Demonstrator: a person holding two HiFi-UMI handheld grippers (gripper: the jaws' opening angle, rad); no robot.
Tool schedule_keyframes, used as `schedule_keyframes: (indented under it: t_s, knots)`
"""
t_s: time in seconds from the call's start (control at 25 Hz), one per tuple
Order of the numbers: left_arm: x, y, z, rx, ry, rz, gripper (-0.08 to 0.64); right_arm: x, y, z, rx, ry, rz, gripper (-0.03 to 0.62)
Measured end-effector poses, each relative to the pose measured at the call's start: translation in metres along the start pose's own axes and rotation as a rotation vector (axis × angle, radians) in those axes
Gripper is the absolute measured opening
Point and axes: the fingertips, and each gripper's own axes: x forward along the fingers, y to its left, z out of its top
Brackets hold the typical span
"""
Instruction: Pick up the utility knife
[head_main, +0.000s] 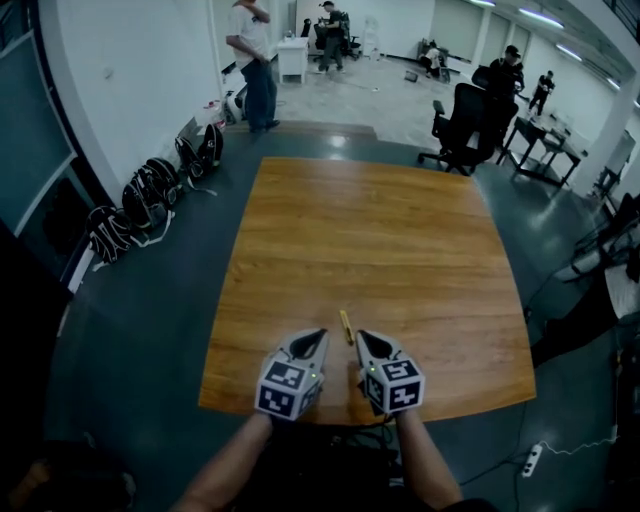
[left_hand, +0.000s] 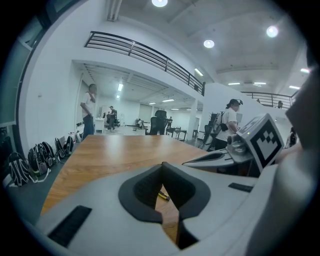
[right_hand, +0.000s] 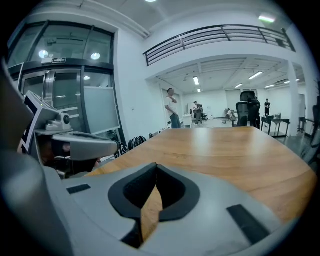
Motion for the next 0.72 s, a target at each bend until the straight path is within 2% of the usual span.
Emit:
schedule_keyframes:
  t_s: [0.08,0.32,0.52,0.72]
  knots:
    - [0.001,0.002,-0.004,-0.004,0.008,-0.004,0.006,0.011,-0.001,-0.007,-0.002,0.025,-0.005,0.016]
    - [0.002,0.013,-0.01,-0.021,0.023,0.0,0.006,0.056,-0.018,-0.039,-0.007,0.13,-0.075,0.158]
    - [-0.003,0.032,-0.013,-0.049,0.029,0.027,0.006,0.087,-0.03,-0.079,-0.035,0.26,-0.119,0.173]
    - [-0.008,0.042,-0.015,-0.075,0.033,0.044,0.006,0.099,-0.027,-0.081,-0.05,0.305,-0.123,0.173]
